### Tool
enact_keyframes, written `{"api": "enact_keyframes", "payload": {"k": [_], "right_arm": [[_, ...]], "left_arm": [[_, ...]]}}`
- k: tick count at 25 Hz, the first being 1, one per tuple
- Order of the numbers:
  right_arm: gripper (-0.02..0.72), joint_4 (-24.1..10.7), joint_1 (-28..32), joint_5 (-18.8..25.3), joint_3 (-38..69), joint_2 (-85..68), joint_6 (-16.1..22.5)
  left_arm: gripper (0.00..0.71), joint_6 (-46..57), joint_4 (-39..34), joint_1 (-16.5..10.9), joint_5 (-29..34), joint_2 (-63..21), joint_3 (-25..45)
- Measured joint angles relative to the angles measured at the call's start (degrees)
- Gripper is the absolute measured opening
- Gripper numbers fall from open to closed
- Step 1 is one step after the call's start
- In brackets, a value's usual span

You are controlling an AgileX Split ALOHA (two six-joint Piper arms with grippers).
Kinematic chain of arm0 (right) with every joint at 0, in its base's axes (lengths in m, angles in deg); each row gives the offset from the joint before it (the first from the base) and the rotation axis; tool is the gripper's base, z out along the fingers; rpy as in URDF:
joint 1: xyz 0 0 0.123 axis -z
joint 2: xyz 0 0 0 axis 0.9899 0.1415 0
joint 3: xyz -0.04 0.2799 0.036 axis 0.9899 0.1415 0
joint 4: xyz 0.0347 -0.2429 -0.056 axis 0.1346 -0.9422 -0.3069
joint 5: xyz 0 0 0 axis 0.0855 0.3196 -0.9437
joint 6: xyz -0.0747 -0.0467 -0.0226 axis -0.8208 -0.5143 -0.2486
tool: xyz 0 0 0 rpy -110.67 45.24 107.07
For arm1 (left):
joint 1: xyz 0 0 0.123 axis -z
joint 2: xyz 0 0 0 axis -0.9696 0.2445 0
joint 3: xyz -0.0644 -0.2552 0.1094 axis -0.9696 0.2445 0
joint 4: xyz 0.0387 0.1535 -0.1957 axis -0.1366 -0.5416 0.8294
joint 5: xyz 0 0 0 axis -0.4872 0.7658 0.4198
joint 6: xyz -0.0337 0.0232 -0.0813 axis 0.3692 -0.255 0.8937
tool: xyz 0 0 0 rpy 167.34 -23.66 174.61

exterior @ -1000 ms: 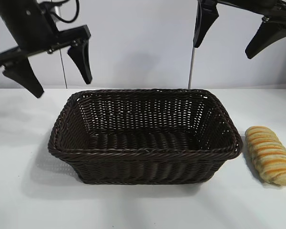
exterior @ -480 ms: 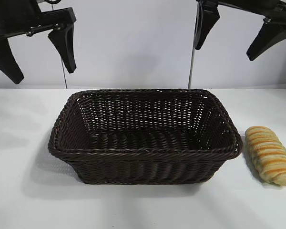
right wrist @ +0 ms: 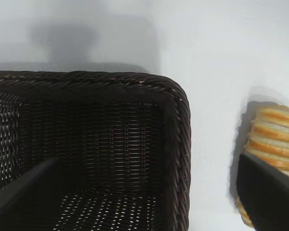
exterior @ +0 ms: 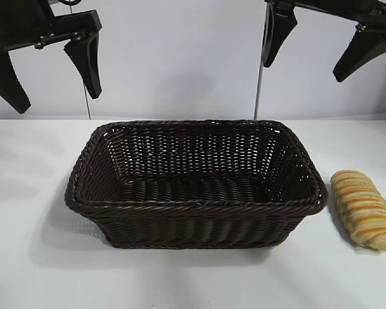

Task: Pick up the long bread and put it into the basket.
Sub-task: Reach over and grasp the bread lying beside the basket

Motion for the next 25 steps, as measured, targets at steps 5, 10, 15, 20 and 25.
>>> {"api": "enact_keyframes", "payload": {"k": [5, 10, 15, 20, 25], "right_arm": [[0.695, 0.0, 0.0, 1.1, 0.0, 0.0, 0.8], [0.695, -2.3, 0.2, 4.5, 0.0, 0.0, 0.9], [0.695, -8.8, 2.9, 8.8, 0.0, 0.0, 3.1], [0.695, -13.0, 7.8, 11.0, 0.8, 0.0, 3.0], [0.695, -13.5, 12.0, 8.0, 6.1, 0.0, 1.6]], "left_arm": [[0.694, 0.2, 0.0, 0.0, 0.0, 0.0, 0.0], [0.694, 0.2, 0.0, 0.0, 0.0, 0.0, 0.0], [0.694, 0.2, 0.0, 0.0, 0.0, 0.0, 0.0], [0.694, 0.2, 0.0, 0.0, 0.0, 0.0, 0.0], [0.694, 0.2, 0.0, 0.0, -0.2, 0.0, 0.0]]}}
